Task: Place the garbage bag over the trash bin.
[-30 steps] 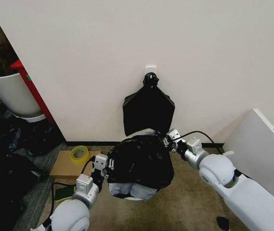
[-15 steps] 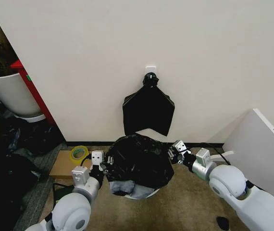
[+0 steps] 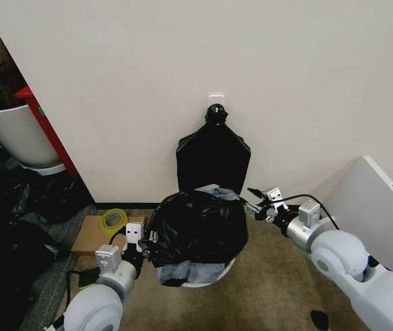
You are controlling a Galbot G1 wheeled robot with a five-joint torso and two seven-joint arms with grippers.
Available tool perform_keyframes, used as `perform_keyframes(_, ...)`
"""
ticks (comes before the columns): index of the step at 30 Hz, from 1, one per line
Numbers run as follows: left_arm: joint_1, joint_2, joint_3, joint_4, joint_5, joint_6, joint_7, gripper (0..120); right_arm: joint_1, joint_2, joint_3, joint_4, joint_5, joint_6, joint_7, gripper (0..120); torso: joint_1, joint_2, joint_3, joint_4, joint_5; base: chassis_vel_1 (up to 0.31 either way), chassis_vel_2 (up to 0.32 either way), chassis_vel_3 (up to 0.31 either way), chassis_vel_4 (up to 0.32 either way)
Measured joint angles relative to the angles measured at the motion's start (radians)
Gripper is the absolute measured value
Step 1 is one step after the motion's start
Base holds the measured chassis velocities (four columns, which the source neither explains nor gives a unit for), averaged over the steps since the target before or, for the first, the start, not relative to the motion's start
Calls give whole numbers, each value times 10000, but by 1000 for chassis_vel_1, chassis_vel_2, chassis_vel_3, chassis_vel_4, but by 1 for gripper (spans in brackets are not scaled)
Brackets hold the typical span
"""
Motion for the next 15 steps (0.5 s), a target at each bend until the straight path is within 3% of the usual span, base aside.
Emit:
perform_keyframes(1, 0, 0, 0, 0, 0, 0, 0, 0, 0, 0, 0, 0, 0, 0, 0, 69, 0, 0, 0, 0, 0, 0, 0, 0, 0)
perform_keyframes(3, -318, 153, -102, 161, -587, 362, -92, 0, -762, -154, 352, 783, -747, 531, -523, 81, 0, 0, -1, -5, 0, 0, 0, 0, 0)
perform_keyframes(8, -925, 475, -141, 360, -1595, 941, -235, 0, -1535, -325, 198, 2018, -1458, 1326, -1840, 98, 1, 1, -1, -1, -1, 0, 0, 0, 0)
perform_keyframes(15, -1613, 650, 28, 595, -2157, 1454, -377, 0, -1974, -656, -622, 2144, -2237, 1843, -3344, 100, 1, 0, 0, -1, -1, 0, 0, 0, 0)
